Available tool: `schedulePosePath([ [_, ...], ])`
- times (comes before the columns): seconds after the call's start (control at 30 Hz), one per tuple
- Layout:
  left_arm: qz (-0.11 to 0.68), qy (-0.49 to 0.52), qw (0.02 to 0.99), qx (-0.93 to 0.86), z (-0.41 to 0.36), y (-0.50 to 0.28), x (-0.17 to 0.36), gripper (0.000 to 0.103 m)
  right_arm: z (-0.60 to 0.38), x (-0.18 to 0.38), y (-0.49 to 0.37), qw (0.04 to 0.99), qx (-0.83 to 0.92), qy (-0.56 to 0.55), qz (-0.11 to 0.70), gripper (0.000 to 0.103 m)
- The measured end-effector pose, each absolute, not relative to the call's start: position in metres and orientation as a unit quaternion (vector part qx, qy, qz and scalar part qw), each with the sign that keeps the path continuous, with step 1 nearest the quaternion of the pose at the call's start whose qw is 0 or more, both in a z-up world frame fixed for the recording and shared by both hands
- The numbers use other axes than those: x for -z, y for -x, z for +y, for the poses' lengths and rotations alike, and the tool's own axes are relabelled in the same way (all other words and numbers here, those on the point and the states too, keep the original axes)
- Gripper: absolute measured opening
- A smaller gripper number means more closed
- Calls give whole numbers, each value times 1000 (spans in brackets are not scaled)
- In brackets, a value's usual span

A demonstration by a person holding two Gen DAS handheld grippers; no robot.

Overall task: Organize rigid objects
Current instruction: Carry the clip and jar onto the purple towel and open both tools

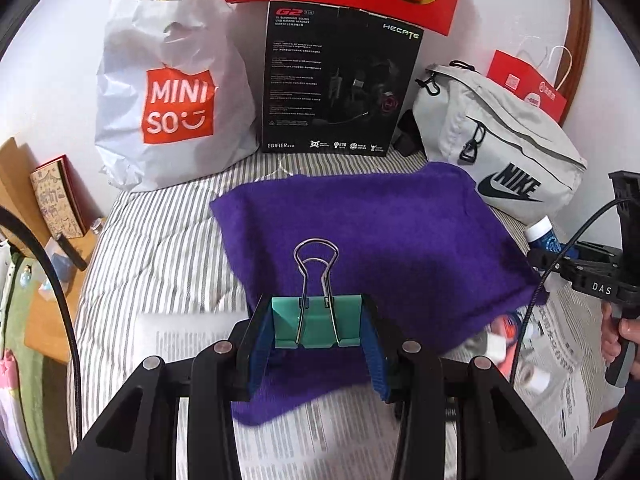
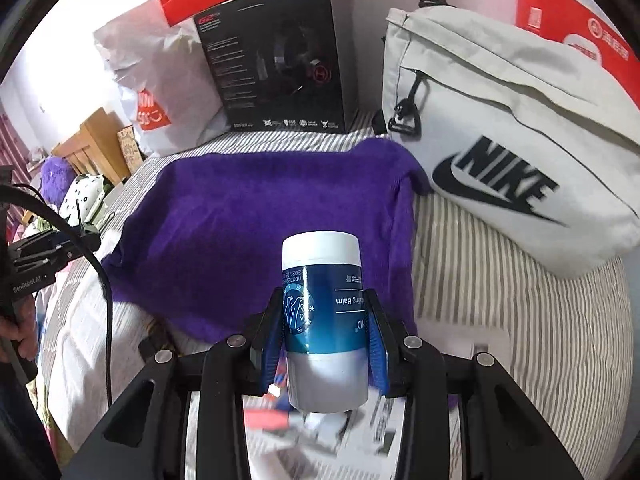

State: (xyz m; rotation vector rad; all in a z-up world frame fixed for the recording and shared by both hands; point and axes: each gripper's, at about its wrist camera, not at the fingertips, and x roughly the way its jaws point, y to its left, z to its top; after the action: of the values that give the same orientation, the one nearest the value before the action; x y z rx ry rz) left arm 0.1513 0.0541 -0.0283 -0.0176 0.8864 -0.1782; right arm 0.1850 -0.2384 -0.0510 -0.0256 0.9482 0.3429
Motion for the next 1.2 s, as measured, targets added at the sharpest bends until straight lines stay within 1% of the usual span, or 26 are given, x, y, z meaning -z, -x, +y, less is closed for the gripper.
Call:
schedulePosePath([
  [0.27, 443, 11, 892, 93, 50, -197, 40, 39, -223, 61, -236, 869, -158, 28, 469, 37],
  [0.6, 468, 14, 879, 95, 45, -243, 67, 39, -211, 94, -280, 848, -151, 53, 505, 37],
  [0.83, 488, 3, 868, 88, 40, -263, 87, 39, -203, 109, -300, 839, -146, 72, 519, 37],
  [1.07, 501, -11, 861, 86, 35, -274, 94, 39, -196, 110, -308, 837, -149, 86, 519, 37],
  [1.17, 501, -16, 861, 83, 33, -275, 97, 39, -195, 111, -310, 837, -153, 84, 519, 38],
  [1.2, 502, -21, 861, 83, 32, -274, 97, 39, -196, 111, -309, 836, -158, 86, 518, 40],
])
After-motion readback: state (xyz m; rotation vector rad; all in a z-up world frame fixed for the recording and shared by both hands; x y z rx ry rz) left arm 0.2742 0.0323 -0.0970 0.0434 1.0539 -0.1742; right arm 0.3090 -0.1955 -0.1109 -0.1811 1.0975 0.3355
